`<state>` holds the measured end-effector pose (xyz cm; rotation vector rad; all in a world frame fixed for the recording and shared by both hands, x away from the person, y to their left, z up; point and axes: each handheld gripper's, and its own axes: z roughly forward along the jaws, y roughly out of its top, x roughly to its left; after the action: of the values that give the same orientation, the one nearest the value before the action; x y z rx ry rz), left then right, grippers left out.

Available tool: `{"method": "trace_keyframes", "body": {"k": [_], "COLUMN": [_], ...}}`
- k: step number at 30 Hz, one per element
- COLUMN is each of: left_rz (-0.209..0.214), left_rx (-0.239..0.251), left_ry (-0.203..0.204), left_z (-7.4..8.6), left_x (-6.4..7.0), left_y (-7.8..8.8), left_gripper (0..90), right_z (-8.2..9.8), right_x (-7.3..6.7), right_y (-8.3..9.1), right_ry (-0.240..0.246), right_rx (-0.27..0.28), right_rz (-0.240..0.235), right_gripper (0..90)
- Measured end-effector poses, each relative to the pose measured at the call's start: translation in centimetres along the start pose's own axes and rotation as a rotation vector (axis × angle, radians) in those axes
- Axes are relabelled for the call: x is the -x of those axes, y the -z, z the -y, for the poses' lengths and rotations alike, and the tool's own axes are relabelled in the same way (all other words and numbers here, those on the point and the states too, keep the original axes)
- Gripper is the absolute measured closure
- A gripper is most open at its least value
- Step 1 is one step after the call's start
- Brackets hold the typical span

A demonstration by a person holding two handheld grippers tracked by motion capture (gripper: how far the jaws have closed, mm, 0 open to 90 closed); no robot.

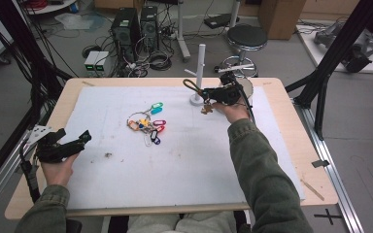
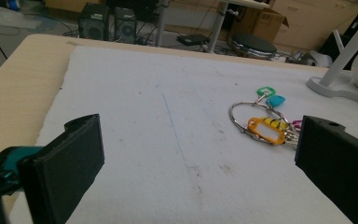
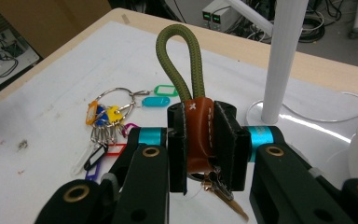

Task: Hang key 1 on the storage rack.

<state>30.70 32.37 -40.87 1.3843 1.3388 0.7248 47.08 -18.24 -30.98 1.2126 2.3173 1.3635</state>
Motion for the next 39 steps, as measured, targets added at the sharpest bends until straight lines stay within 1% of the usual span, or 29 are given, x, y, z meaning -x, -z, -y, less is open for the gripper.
{"method": "trace_keyframes", "body": {"k": [3,6,10,14,15,19,21,26,29,34,39], "left_rz": [-0.001,0.002,0.006,0.016,0.015,0.015,0.016,0.009,0.007,0.005,0.006], "left_rx": [0.002,0.005,-0.004,-0.007,-0.009,-0.010,-0.012,-0.010,-0.012,-0.012,-0.012], "left_ry": [0.007,0.010,0.007,0.005,0.004,0.002,0.001,-0.001,-0.004,-0.005,-0.005], "left_z": [0.0,0.0,0.0,0.1,0.1,0.1,0.1,0.1,0.1,0.1,0.1], "left_x": [-0.1,-0.1,0.0,0.1,0.1,0.1,0.1,0.1,0.1,0.1,0.1], "left_y": [-0.1,-0.2,-0.2,-0.3,-0.3,-0.3,-0.3,-0.3,-0.3,-0.3,-0.3], "left_gripper": [1.7,1.7,1.7,1.7,1.7,1.7,1.7,1.7,1.7,1.7,1.7], "right_z": [-0.3,-0.4,-0.6,-1.4,-1.9,-2.4,-2.7,-3.3,-3.6,-3.7,-3.7], "right_x": [0.0,0.1,0.2,0.1,0.0,-0.1,0.1,0.3,0.4,0.8,1.2], "right_y": [0.3,0.5,0.5,0.9,1.1,1.5,1.8,2.4,2.6,2.7,3.0], "right_ry": [0.005,-0.001,-0.001,0.005,0.007,0.011,0.011,0.008,0.007,0.003,-0.011], "right_rx": [0.006,0.009,0.013,0.021,0.024,0.036,0.047,0.060,0.065,0.068,0.079], "right_rz": [0.009,0.016,0.029,0.031,0.031,0.039,0.037,0.051,0.047,0.059,0.066], "right_gripper": [75.8,75.8,75.8,75.8,75.8,75.8,75.8,75.8,75.8,75.7,75.8]}}
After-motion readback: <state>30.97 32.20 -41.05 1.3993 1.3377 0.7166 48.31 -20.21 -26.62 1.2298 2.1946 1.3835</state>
